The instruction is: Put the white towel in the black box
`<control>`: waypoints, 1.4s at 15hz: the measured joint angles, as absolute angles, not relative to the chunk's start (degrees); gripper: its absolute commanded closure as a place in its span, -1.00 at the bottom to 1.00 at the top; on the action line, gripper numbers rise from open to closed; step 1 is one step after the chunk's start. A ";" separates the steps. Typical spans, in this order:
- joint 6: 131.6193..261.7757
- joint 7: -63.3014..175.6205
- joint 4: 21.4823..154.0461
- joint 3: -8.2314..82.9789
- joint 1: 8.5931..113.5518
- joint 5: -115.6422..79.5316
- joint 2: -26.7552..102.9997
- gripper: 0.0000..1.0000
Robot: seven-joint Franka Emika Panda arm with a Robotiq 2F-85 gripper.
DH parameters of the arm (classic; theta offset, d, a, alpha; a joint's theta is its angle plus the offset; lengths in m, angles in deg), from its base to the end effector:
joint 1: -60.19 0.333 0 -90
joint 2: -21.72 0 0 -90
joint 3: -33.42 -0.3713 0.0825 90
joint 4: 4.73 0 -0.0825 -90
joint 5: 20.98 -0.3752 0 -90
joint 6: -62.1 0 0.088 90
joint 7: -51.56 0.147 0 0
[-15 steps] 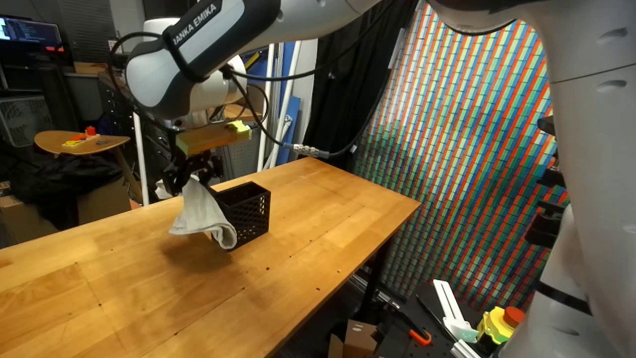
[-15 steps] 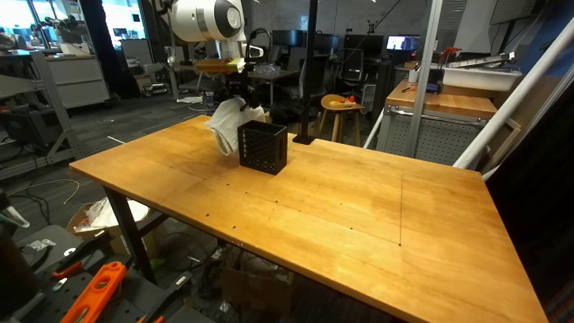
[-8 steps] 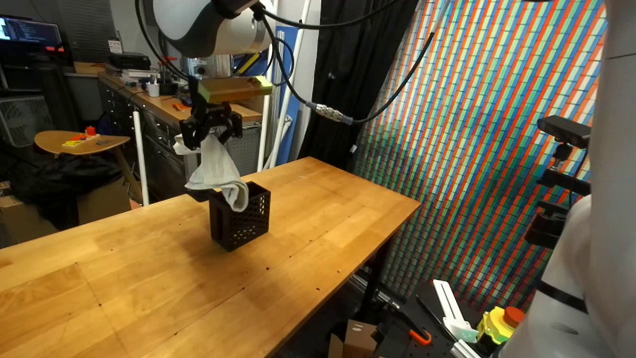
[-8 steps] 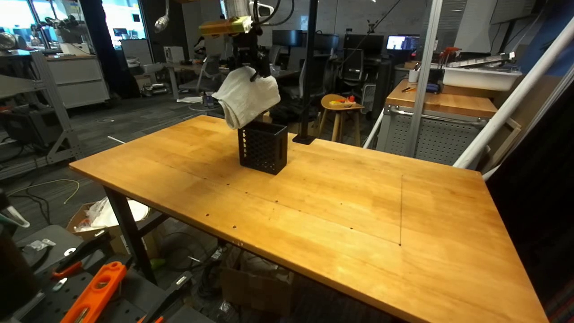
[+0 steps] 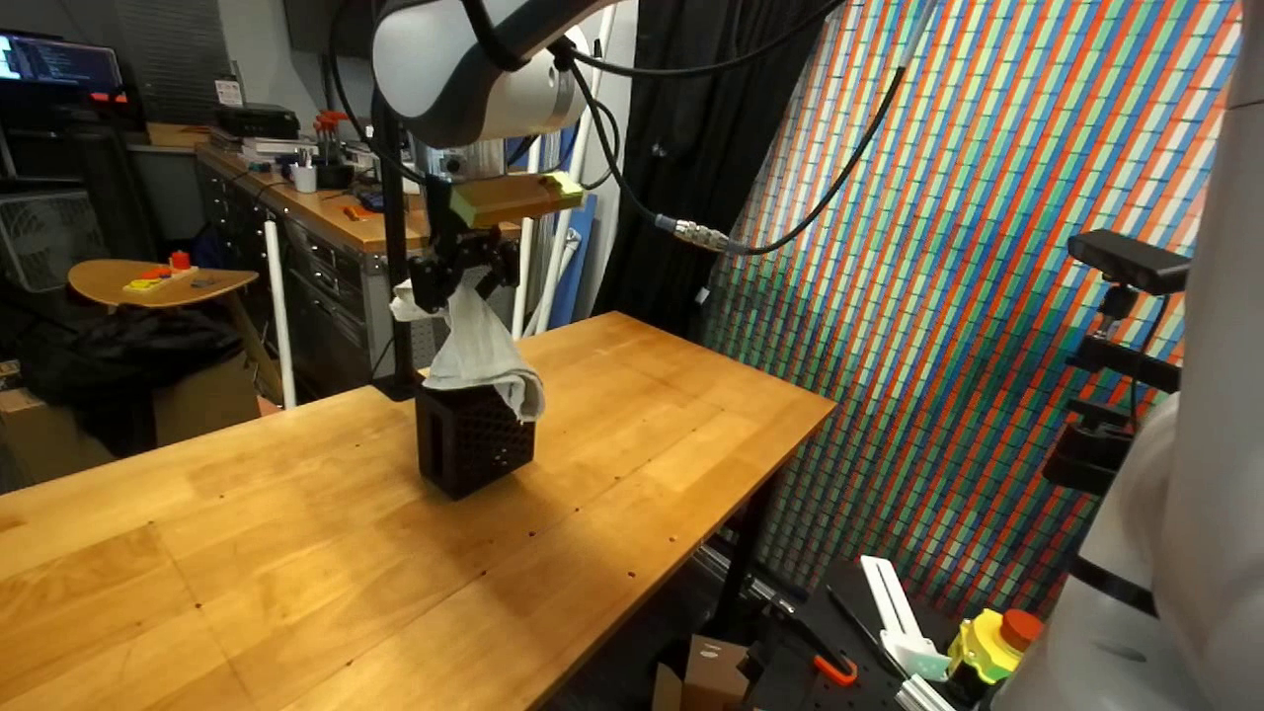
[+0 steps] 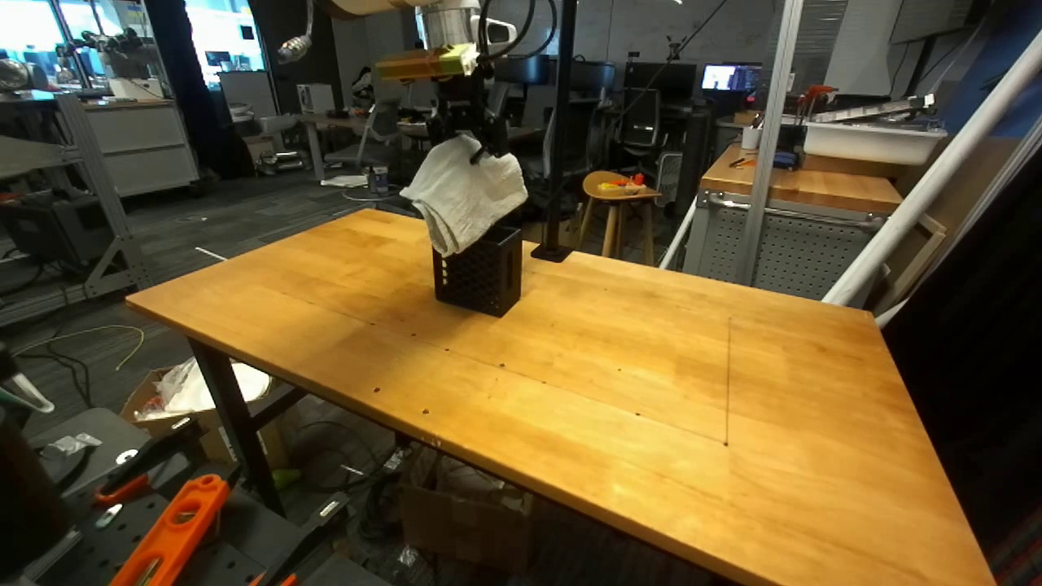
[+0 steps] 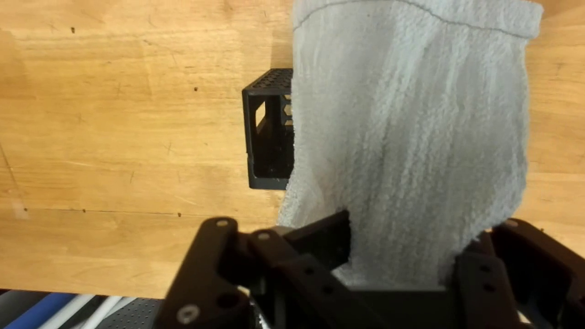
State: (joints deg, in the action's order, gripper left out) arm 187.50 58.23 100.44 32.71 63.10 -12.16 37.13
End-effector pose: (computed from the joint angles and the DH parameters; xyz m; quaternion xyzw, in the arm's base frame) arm 0.6431 0.0296 0.4108 0.9970 0.0150 0.0475 0.0588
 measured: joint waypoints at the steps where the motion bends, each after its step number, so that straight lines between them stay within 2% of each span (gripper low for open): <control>1: 188.68 57.71 101.41 32.71 62.78 -12.16 37.32 0.79; 10: 196.37 52.33 104.19 32.70 60.74 -14.50 41.34 0.79; 21: 198.08 45.81 104.35 30.05 59.48 -27.05 46.87 0.79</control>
State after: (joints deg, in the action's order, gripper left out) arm 198.08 45.81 104.35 30.05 59.48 -27.05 46.87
